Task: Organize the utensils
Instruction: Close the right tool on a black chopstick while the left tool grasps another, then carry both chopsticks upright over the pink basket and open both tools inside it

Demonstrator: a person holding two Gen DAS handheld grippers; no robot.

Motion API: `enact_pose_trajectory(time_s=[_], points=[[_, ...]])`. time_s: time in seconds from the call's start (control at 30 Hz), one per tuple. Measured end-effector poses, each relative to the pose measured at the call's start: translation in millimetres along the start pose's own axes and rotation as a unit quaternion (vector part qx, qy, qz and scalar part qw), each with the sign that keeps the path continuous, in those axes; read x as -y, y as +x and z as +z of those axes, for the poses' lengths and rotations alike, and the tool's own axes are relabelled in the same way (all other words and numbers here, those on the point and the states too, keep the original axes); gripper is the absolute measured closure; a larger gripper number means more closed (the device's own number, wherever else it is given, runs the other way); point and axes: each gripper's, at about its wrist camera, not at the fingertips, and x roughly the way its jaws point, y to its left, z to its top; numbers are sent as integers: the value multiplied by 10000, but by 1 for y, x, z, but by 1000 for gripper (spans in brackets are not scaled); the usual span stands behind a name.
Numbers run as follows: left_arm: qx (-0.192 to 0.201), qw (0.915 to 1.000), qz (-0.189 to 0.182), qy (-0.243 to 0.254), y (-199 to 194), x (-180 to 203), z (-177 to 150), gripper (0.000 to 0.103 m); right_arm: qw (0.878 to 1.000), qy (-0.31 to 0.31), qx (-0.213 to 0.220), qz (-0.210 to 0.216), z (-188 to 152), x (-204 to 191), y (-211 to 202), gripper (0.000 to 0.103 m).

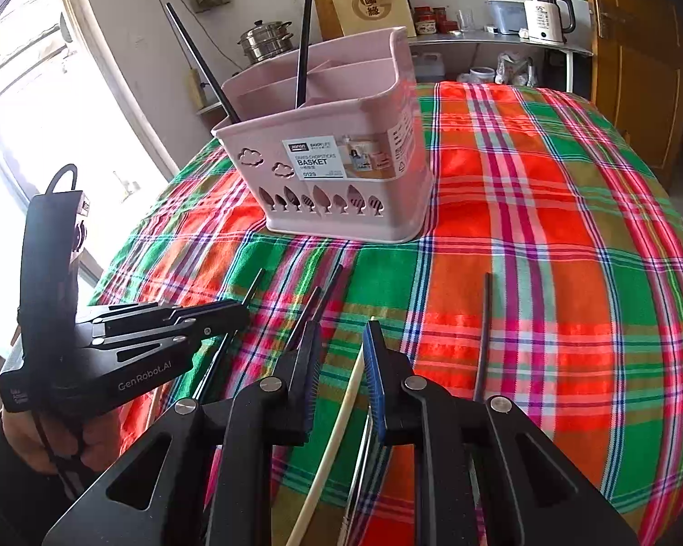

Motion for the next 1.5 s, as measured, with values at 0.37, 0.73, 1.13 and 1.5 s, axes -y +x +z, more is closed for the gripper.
enact_pose_trajectory(time_s=[0.37,0.73,1.13,1.5], points=[[8,9999,-120,-13,-2,-4,-1,96,9988,-195,-424,-142,2,-21,38,84],[-16,9999,-151,50,-2,-5,-1,96,9961,-397,-570,-538,9,-26,51,86],[-146,9997,-22,199,7,0,12,96,9952,-451,-612,-616,21,-22,60,96],[287,9993,-224,49,-35,0,26,97,9994,-286,-66,-176,32,-25,14,98]])
